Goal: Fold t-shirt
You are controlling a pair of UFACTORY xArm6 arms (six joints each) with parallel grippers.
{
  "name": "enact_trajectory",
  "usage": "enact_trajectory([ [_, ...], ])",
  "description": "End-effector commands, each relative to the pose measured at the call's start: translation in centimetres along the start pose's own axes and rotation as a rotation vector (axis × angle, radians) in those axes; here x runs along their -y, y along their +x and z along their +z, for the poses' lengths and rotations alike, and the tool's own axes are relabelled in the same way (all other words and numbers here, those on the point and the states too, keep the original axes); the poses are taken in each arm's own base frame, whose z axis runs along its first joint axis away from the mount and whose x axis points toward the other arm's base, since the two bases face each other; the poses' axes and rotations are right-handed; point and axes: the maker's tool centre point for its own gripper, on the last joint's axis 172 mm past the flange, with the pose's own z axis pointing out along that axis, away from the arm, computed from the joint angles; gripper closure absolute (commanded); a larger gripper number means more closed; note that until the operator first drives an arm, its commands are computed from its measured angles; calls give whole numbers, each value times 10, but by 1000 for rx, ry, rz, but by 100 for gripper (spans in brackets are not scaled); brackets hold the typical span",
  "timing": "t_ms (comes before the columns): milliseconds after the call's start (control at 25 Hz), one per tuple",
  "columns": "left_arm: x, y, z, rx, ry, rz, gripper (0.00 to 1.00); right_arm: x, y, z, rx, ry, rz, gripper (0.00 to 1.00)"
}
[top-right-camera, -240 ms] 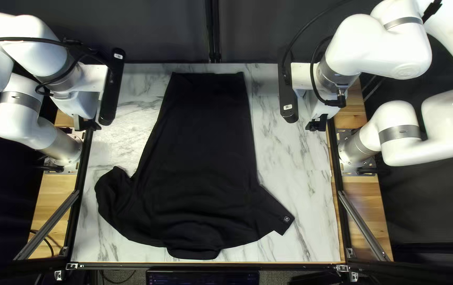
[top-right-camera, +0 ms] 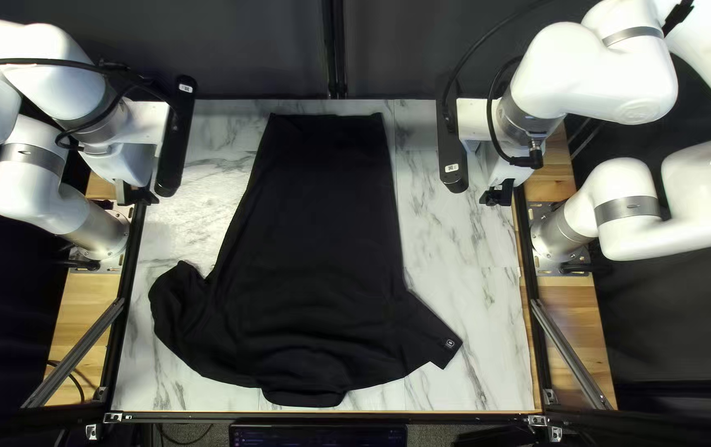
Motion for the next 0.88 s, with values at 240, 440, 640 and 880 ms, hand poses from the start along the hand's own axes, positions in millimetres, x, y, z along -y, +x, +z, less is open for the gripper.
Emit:
enact_trajectory([
  [240,0,0,0,0,0,0,0,2,-9,-40,-20,-35,-23,0],
  [440,0,0,0,0,0,0,0,0,-22,-55,-48,-55,-23,0],
  [640,0,0,0,0,0,0,0,2,-30,-59,-63,-69,-16,0],
  [880,0,0,0,0,0,0,0,3,-30,-59,-64,-70,-16,0],
])
